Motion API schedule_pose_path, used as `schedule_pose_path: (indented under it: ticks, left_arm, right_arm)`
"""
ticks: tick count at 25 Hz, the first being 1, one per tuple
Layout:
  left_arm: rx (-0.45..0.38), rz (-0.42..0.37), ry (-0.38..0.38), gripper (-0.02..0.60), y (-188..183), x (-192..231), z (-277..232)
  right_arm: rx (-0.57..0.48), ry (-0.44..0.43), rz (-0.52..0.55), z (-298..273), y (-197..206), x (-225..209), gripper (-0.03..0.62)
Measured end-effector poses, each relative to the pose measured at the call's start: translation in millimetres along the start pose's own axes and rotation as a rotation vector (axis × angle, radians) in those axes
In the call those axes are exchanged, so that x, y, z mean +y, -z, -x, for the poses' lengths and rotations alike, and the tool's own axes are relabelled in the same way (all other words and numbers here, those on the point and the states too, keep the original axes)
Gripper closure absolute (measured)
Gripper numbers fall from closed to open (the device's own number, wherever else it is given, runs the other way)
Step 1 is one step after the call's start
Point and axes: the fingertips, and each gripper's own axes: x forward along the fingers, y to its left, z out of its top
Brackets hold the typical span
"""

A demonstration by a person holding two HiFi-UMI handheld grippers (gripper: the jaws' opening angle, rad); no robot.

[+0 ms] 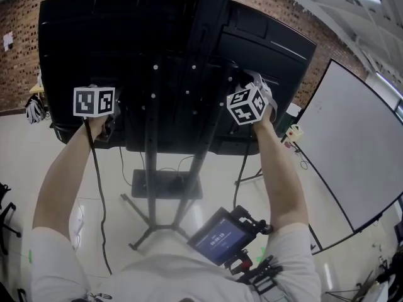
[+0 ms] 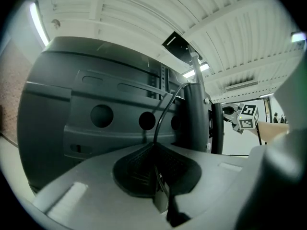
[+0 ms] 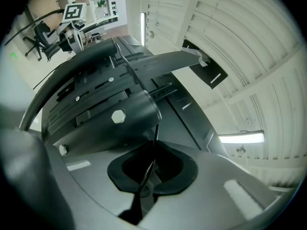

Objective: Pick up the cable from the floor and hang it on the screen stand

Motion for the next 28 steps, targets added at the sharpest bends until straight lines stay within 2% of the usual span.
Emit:
schedule_pose_path:
  ticks: [8,12,17,19,24,28]
  left_arm:
    - [-0.042,0.028,0.014,0.575,2,-9,0]
    - [-0.073,0.012,0.032,0.566,2,-12,4]
    - [-0.089,0.012,0.066,0.443,8,-12,7]
    - [-0.085,0.011,0.08,0.418,13,-12,8]
    - [-0.091,0.011,0.11,0.39,18,-17,10]
    - [-0.123,0.023,0.12,0.376,20,-14,17]
  right_arm:
    - [-0.028,0.032,-0.104,4,1,6,0.546]
    - [-0.044,0.047,-0.133,7,2,7,0.543]
    - [-0.05,0.026,-0.142,11,5,12,0.516]
    - [-0.053,0.016,-0.151,13,8,15,0.49]
    - [-0.066,0.014,-0.163,17,10,17,0.484]
    - [-0.084,0.009,-0.184,23,14,16,0.445]
